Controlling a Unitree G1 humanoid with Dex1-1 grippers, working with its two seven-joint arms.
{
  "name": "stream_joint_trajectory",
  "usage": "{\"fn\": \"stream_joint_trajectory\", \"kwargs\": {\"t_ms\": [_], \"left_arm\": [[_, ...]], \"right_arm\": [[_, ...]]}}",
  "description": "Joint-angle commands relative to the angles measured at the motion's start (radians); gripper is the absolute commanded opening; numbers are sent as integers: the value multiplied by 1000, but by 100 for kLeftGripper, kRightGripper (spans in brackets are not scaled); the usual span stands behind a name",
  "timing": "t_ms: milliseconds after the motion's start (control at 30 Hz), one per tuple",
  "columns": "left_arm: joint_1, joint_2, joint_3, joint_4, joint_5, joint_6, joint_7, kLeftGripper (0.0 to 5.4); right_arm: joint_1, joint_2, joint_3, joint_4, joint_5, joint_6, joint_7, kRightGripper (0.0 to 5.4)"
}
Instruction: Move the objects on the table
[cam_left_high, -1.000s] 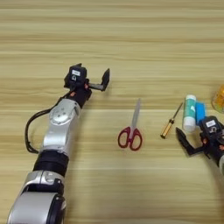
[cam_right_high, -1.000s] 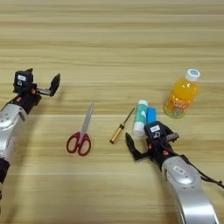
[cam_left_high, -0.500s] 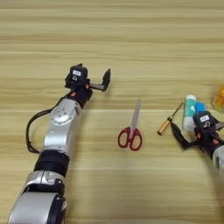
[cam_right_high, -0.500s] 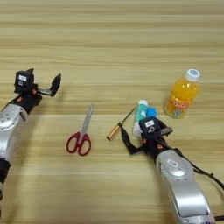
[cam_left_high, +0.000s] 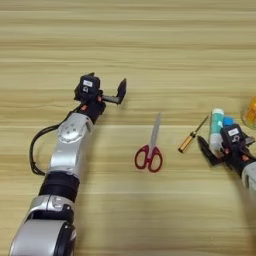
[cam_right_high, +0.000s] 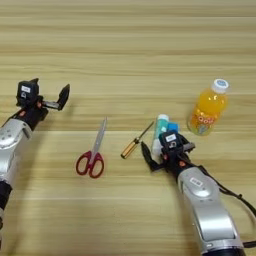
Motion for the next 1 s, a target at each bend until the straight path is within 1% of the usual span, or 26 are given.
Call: {"fn": "stream_joint_trajectory", "kwargs": {"t_ms": [33,133,400,700,767,1000], "left_arm": [[-9,-3,-4,-3,3,-2,3,540],[-8,-3,-4,-3,3,-2,4,540],[-9,-3,-4,0,4,-3,5,540],[-10,-3,-4,2,4,-4,5,540],[-8,-2,-4,0,4,-4,5,540],[-9,-2,-4,1,3,-4,5,540]], "right_arm": [[16,9,9,38,-2,27,5,407],[16,8,9,40,-4,22,3,375],[16,8,10,42,-9,15,2,264],[15,13,-2,32,-11,-4,-12,178],[17,13,-3,29,-10,-7,-15,171],[18,15,-7,23,-10,-16,-20,171]]}}
